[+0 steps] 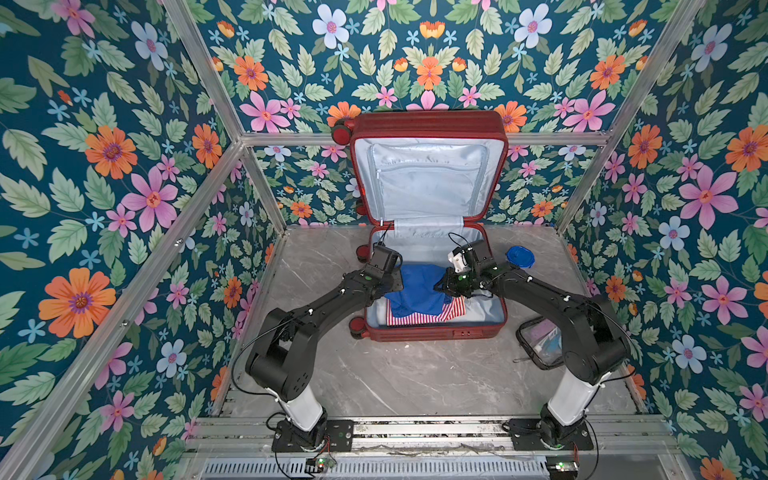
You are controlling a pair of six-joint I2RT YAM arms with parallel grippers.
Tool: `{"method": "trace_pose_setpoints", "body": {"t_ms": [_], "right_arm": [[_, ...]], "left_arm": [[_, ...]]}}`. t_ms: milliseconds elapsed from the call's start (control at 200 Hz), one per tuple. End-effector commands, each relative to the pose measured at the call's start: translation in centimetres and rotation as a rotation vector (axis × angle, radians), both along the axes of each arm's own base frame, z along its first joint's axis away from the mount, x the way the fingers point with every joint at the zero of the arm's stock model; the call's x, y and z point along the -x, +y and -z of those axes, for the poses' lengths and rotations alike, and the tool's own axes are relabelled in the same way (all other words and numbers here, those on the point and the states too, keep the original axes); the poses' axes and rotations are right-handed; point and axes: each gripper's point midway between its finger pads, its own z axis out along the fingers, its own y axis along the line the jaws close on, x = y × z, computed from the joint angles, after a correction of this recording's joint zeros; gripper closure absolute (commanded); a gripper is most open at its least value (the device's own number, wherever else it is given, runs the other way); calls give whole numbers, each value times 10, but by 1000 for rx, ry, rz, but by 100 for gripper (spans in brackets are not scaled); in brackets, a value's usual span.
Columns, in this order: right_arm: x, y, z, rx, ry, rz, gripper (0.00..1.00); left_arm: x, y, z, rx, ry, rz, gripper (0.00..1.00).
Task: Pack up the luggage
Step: 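Lay the blue cloth on the striped shirt and open both grippers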
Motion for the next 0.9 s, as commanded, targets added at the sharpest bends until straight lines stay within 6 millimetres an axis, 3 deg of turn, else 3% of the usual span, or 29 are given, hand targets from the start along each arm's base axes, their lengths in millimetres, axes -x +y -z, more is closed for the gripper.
{"method": "trace_pose_setpoints", "body": {"t_ms": [0,130,265,420,660,685,895], "right_arm": [[-6,0,8,10,-3,-11,94],[-9,-10,24,55,21,18,74],[-10,-25,22,109,16,46,52],[-8,-43,4,143,-12,67,35],[4,-65,-25,219,-63,77,29],[6,-69,-41,214,-96,86,28],[39,-114,-74,266,-152,153,29]], "left_arm": [[-15,-4,7,12,-21,10,100],[-23,1,28,-3,14,-8,100],[-25,9,31,-18,21,-31,56],[-26,16,15,-19,-5,-48,33],[-21,26,-20,-23,-49,-71,27],[-19,28,-25,-24,-55,-75,27],[2,37,-82,40,-153,-74,27]]}}
